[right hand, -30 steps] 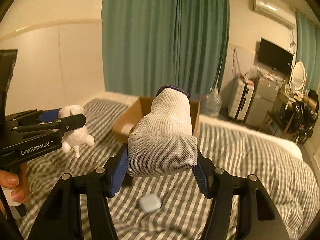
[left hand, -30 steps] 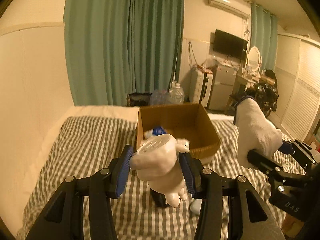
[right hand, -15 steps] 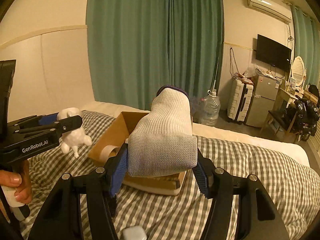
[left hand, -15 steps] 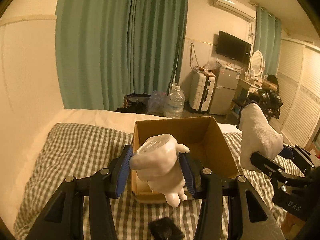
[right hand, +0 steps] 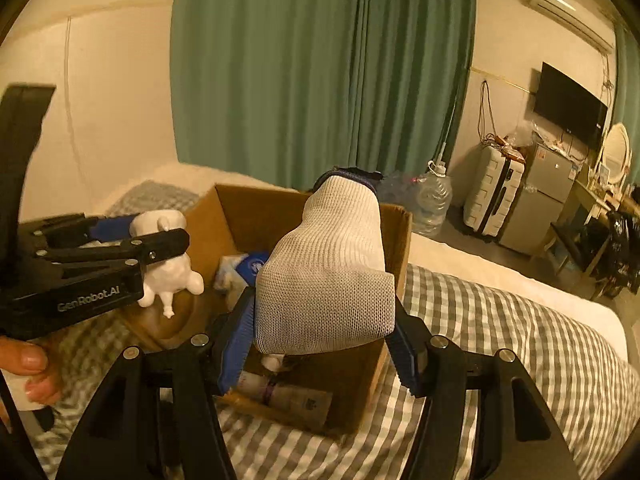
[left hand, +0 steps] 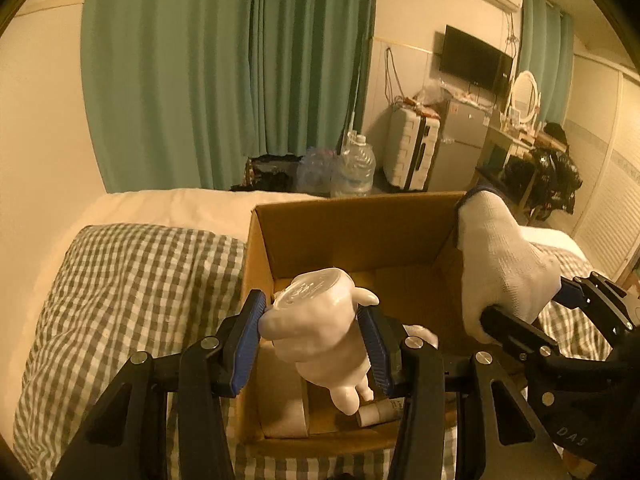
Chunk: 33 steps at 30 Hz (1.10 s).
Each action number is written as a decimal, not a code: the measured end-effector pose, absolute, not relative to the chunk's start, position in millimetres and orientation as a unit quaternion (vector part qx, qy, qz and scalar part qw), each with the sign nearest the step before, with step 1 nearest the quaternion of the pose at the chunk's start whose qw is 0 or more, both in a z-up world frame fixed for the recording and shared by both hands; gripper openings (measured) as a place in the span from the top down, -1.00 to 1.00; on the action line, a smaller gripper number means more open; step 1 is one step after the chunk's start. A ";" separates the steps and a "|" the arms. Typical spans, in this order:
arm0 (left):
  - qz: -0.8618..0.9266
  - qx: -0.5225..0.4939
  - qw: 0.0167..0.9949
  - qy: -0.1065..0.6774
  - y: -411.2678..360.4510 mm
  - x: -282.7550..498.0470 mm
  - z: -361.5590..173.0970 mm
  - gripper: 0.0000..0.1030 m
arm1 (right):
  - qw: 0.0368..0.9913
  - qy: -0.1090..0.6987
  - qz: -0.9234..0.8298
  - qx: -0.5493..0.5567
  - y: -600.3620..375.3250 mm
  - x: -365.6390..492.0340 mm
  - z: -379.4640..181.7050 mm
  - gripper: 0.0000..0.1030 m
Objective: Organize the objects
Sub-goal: 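Carry both socks over the box and release them inside, then withdraw both tools from the box toward the black cup and white case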
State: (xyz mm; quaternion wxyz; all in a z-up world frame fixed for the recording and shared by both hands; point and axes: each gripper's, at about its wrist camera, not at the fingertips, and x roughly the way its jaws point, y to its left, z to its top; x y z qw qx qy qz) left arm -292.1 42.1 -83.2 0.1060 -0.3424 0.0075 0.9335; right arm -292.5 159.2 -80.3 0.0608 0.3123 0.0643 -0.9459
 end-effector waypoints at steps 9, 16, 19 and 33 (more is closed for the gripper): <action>0.926 -0.358 0.119 -0.003 38.6 -301.2 -99.1 -0.04 | 0.068 0.081 -0.945 0.311 158.4 -291.8 -94.4 -0.30; 0.941 -0.323 0.105 0.003 33.7 -284.8 -72.1 -0.59 | 0.051 0.075 -0.951 0.297 164.1 -278.6 -76.8 -0.52; 0.942 -0.319 0.102 -0.001 29.2 -276.5 -63.7 -0.59 | 0.045 0.074 -0.953 0.289 167.6 -269.1 -67.2 -0.53; 0.961 -0.266 0.075 -0.004 10.7 -210.0 -1.4 -0.96 | 0.028 0.055 -0.970 0.235 181.3 -207.1 -7.4 -0.93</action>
